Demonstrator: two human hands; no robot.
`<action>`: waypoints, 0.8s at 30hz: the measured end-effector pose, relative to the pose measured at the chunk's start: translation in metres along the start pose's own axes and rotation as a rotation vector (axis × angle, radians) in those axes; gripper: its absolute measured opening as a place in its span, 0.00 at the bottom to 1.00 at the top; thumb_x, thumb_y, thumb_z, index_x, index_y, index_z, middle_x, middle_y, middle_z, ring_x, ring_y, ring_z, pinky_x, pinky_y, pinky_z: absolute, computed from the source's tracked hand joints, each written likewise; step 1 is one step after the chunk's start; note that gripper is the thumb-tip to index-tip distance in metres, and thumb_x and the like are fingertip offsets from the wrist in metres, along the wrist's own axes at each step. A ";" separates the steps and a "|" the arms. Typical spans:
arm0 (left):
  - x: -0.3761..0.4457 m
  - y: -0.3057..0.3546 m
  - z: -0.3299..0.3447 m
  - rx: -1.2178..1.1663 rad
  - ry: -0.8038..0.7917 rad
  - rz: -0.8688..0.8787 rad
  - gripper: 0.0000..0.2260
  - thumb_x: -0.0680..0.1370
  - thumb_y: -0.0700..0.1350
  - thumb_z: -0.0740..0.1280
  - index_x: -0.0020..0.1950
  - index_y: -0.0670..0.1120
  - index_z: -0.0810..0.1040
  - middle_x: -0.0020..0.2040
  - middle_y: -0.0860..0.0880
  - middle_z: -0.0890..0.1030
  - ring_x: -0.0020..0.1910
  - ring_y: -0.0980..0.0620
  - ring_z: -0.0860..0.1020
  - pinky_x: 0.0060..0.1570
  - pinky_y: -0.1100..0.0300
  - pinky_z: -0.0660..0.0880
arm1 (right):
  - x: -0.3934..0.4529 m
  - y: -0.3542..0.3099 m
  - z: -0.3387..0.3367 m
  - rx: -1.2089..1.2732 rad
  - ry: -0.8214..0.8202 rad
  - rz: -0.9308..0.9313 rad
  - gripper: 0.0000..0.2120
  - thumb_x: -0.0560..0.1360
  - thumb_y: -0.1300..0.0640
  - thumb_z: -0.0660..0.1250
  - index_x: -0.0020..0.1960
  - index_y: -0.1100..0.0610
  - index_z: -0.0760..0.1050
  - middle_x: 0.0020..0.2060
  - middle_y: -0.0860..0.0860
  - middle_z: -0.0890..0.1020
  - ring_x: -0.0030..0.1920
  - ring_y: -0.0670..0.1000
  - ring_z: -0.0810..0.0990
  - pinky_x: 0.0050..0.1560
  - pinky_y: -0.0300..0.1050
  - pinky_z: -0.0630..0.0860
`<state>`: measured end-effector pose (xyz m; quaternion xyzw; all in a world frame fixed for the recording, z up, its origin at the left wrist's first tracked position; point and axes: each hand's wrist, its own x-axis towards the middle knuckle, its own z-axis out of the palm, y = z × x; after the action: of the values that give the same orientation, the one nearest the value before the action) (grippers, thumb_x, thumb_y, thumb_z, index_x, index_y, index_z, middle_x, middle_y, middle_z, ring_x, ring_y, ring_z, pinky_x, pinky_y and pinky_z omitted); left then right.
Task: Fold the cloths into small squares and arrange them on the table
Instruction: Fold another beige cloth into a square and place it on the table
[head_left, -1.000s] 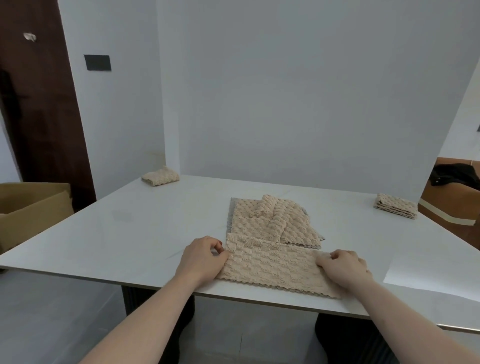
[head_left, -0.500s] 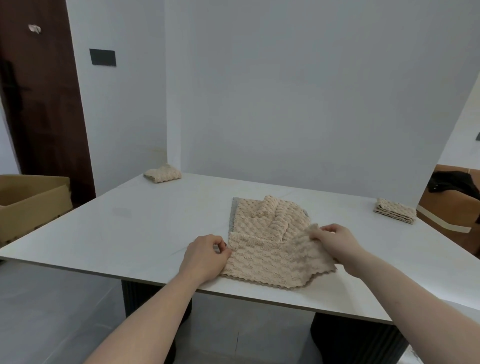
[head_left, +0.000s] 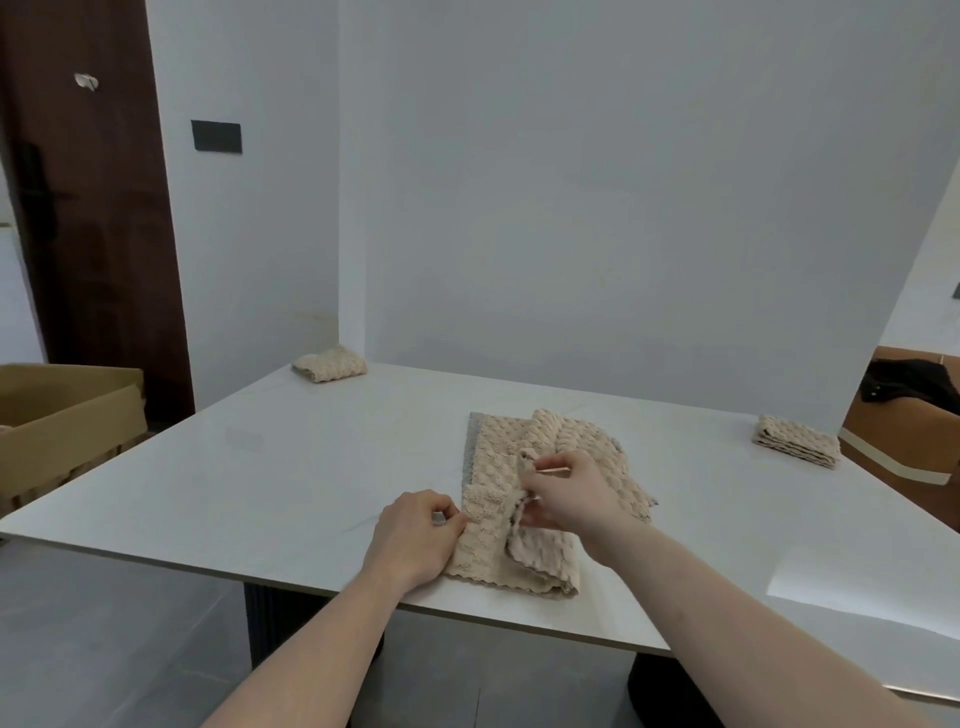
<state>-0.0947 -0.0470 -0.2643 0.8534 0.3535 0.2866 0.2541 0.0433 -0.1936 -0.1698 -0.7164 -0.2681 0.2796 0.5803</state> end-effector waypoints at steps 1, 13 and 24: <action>0.000 0.001 0.000 -0.001 0.004 -0.001 0.12 0.78 0.59 0.66 0.39 0.55 0.81 0.44 0.60 0.82 0.49 0.57 0.78 0.47 0.58 0.72 | 0.000 0.001 0.004 -0.006 -0.026 -0.007 0.12 0.76 0.67 0.70 0.59 0.60 0.74 0.52 0.61 0.82 0.36 0.56 0.86 0.41 0.51 0.86; -0.001 0.006 -0.003 -0.121 0.010 -0.016 0.09 0.77 0.60 0.65 0.42 0.57 0.76 0.48 0.61 0.79 0.51 0.60 0.77 0.55 0.54 0.76 | -0.010 0.064 -0.033 -0.386 0.265 -0.367 0.12 0.78 0.62 0.66 0.51 0.45 0.77 0.48 0.40 0.82 0.41 0.38 0.80 0.41 0.35 0.74; -0.005 0.005 -0.001 -0.155 -0.070 0.139 0.08 0.70 0.61 0.77 0.37 0.59 0.85 0.58 0.68 0.74 0.63 0.63 0.69 0.64 0.58 0.68 | -0.006 0.093 -0.036 -0.361 0.250 -0.310 0.06 0.75 0.43 0.72 0.49 0.43 0.77 0.44 0.39 0.83 0.38 0.41 0.81 0.43 0.41 0.77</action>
<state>-0.0953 -0.0537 -0.2620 0.8630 0.2613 0.3003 0.3110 0.0701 -0.2390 -0.2548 -0.7877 -0.3464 0.0443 0.5075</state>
